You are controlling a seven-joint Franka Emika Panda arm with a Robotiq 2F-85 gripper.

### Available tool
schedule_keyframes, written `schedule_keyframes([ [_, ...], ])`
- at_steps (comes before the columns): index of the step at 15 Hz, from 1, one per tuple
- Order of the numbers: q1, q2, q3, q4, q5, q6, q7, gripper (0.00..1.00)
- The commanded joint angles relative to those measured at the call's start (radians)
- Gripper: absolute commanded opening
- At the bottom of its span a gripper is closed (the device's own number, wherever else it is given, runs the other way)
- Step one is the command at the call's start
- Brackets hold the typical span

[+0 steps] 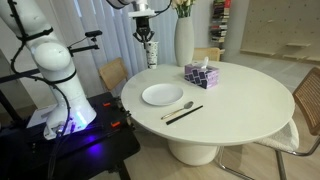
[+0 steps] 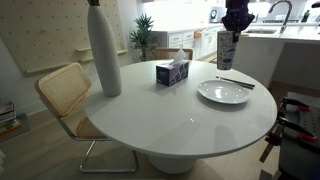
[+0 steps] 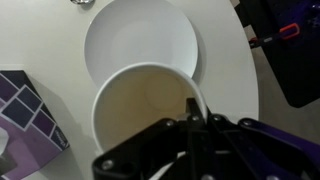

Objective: Move the white cup to the left of the white plate

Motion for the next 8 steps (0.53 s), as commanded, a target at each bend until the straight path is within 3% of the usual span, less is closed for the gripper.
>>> schedule_keyframes([
  [1,0.008,0.009,0.015,0.016,-0.001,-0.023,-0.027,0.00],
  [8,0.026,0.093,0.089,0.009,-0.111,0.096,0.137,0.00],
])
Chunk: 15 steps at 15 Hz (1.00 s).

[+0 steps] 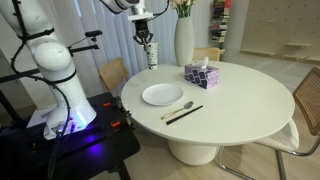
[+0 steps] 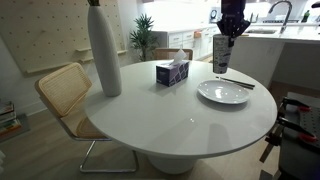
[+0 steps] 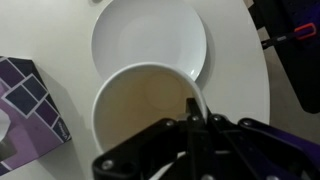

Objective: Move the white cup to the left of the white plate

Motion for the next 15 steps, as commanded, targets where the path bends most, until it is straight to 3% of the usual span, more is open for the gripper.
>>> schedule_keyframes([
  [1,0.025,0.066,0.041,0.012,-0.052,0.066,0.094,0.00],
  [8,0.065,0.165,0.094,0.034,-0.066,0.130,0.155,0.00],
  [15,0.062,0.239,0.094,0.043,-0.084,0.213,0.129,0.00],
])
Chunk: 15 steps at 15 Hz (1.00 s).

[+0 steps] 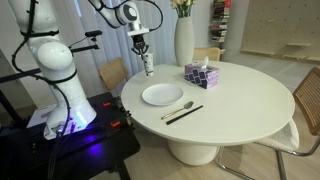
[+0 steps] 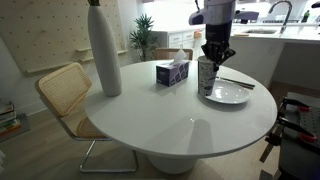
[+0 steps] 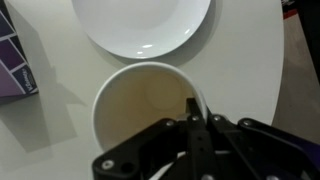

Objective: Move the white cup to the left of the white plate

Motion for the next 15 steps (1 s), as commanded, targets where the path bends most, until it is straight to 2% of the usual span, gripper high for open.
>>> schedule_keyframes([
  [1,-0.007,0.056,0.000,0.033,-0.030,0.039,0.008,0.00],
  [15,-0.039,0.172,-0.016,0.066,-0.009,0.068,-0.002,0.00],
])
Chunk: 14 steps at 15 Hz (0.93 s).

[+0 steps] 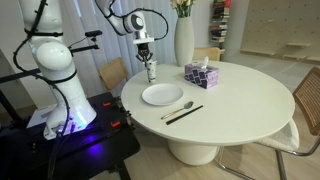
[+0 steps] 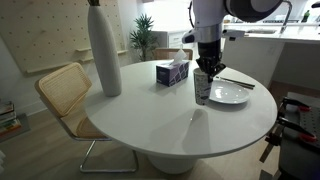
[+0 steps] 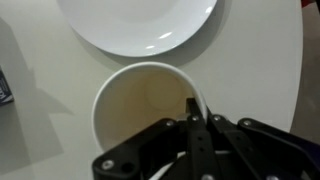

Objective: Move the white cup to the left of the white plate

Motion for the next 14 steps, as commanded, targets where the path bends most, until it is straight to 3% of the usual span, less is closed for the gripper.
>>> schedule_keyframes([
  [1,-0.017,0.025,0.001,0.017,-0.001,0.010,0.001,0.00],
  [14,-0.014,0.057,0.010,0.018,-0.004,0.009,0.012,0.00],
])
